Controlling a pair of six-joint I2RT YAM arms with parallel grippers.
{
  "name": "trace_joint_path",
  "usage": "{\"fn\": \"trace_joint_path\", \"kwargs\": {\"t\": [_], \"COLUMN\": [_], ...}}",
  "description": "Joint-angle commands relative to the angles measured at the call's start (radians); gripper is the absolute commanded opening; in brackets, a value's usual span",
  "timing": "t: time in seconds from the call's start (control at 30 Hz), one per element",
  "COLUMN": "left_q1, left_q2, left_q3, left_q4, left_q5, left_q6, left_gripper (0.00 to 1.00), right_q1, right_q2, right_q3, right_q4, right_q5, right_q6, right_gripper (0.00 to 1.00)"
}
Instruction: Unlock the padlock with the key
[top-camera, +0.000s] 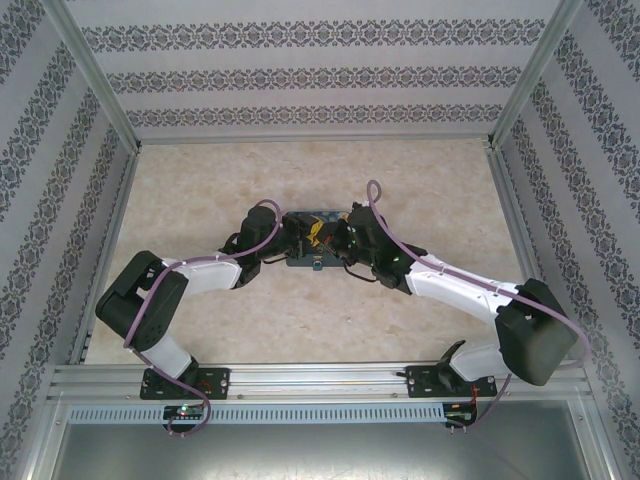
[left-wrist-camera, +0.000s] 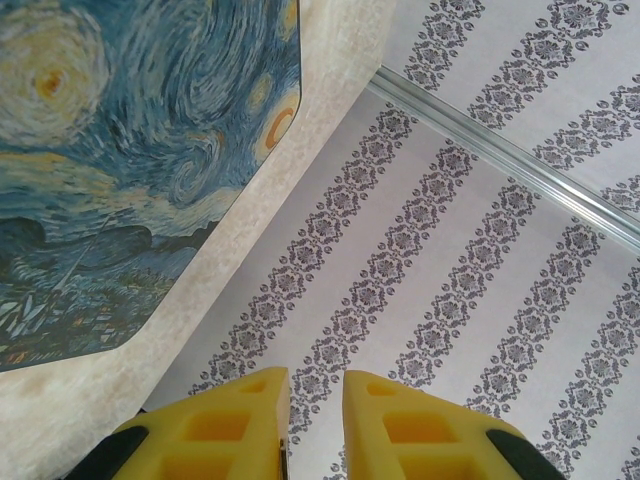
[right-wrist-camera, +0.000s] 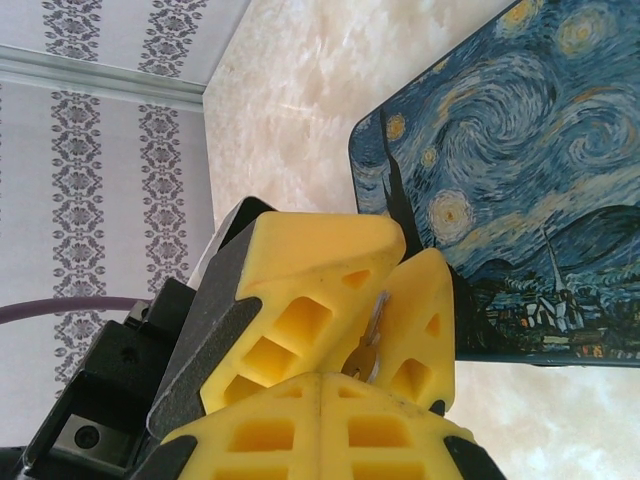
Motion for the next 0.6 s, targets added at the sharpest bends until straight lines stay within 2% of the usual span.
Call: {"fn": "trace_joint_path", "kwargs": {"t": [0.0,0.57], "left_q1": [-0.018,-0.026], "left_q2": [0.004,0.020], "left_q3": [-0.001,0.004], "left_q4": [0.056,0.048], "left_q5": [-0.017,-0.032], "left_q6": [-0.018,-0.012], "left_gripper": [0.22,0.22], "right_q1": [-0.011,-0.017], "right_q2": [-0.035,-0.052], "right_q3": [-0.019,-0.021], "right_q4": [0.006,0.013], "right_q5": [-0.001,-0.014], "right_q6": [0.011,0.013], "right_gripper": [0.00,0.00]}}
